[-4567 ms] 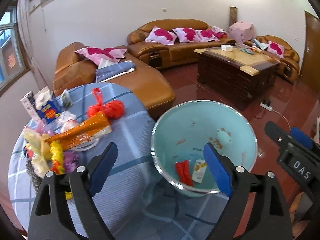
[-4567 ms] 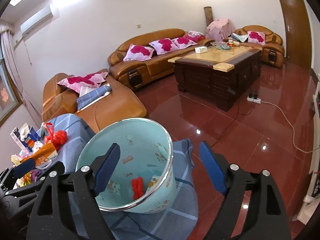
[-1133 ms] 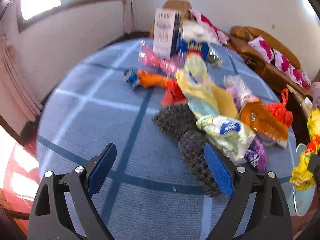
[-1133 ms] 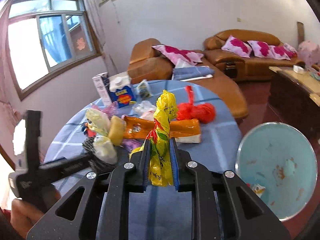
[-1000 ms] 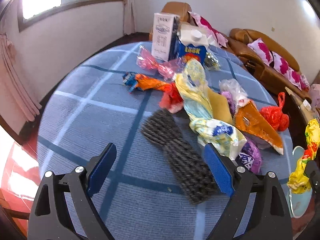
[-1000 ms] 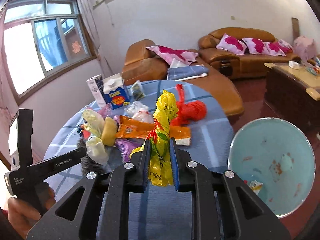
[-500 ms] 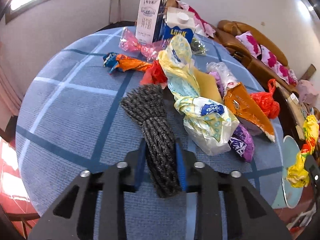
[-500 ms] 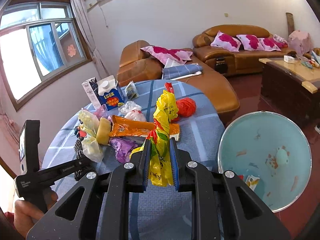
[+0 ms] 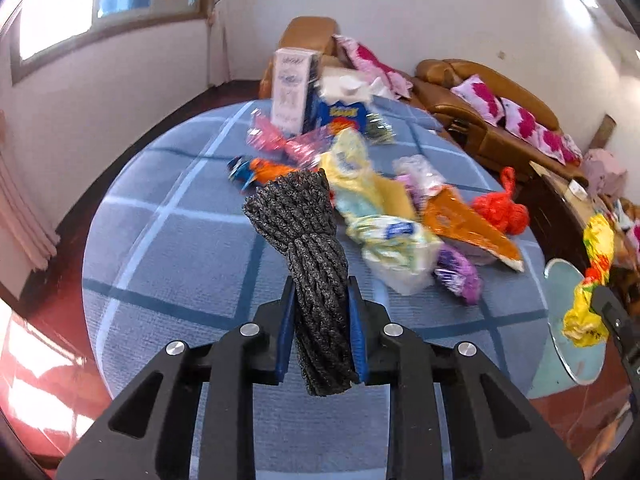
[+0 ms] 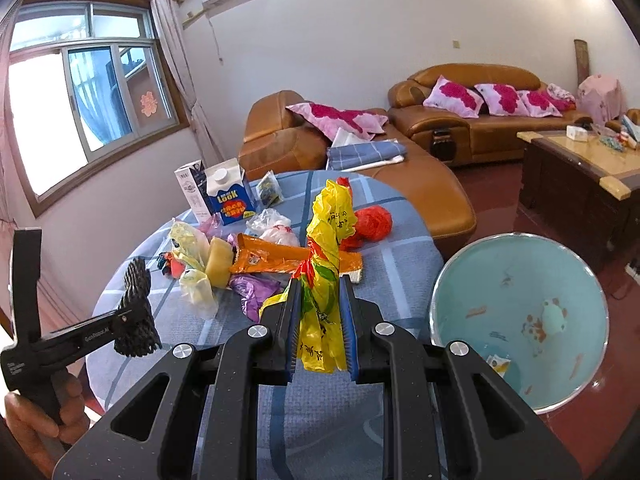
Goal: Collect trash
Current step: 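Carry the black net and yellow wrapper over the teal bucket with both tools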
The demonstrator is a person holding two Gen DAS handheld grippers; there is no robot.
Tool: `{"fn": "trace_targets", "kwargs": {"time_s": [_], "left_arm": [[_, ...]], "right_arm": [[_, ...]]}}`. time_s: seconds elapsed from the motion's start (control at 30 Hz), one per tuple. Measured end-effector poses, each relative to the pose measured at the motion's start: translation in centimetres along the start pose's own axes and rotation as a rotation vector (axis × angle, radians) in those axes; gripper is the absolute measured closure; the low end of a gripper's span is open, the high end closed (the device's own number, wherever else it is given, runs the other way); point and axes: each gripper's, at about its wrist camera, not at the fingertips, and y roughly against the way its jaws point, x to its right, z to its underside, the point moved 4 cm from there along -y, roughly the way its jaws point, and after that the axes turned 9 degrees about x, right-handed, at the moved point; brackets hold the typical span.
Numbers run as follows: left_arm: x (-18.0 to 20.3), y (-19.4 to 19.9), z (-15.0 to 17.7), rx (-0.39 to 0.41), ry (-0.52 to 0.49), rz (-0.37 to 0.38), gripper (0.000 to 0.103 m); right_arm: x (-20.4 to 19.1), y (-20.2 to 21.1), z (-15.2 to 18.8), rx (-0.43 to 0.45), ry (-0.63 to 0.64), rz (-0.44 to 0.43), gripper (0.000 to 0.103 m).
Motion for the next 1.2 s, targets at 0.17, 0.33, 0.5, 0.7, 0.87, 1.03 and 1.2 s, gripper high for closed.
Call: {"fn": "trace_targets", "kwargs": {"time_s": [0.17, 0.33, 0.5, 0.7, 0.87, 1.03, 1.2], "left_arm": [[2.5, 1.8, -0.4, 0.034, -0.064, 0.044, 0.079], [5.9, 3.1, -0.4, 0.052, -0.125, 0.102, 0.079], [8.7, 3.8, 0.0, 0.049, -0.165, 0.14, 0.079], [10.6, 4.2, 0.4, 0.049, -0.21, 0.155, 0.079], [12.4, 4.6, 0.9, 0.053, -0.25, 0.174, 0.079], [15.5, 5.0, 0.8, 0.069, -0.301, 0.205, 0.079], [18.1, 5.4, 0.8, 0.083, -0.341, 0.235, 0.079]], "right_arm": [[0.6, 1.4, -0.3, 0.017, 0.006, 0.016, 0.084], [1.7, 2.7, -0.4, 0.027, 0.003, 0.047, 0.084], [3.0, 4.0, -0.7, 0.04, 0.003, 0.081, 0.084], [4.7, 5.0, -0.8, 0.051, -0.02, 0.116, 0.084], [5.9, 5.4, -1.0, 0.06, -0.038, 0.141, 0.084], [7.4, 5.8, -1.3, 0.077, -0.062, 0.171, 0.084], [9.0, 6.1, -1.5, 0.093, -0.083, 0.203, 0.084]]}}
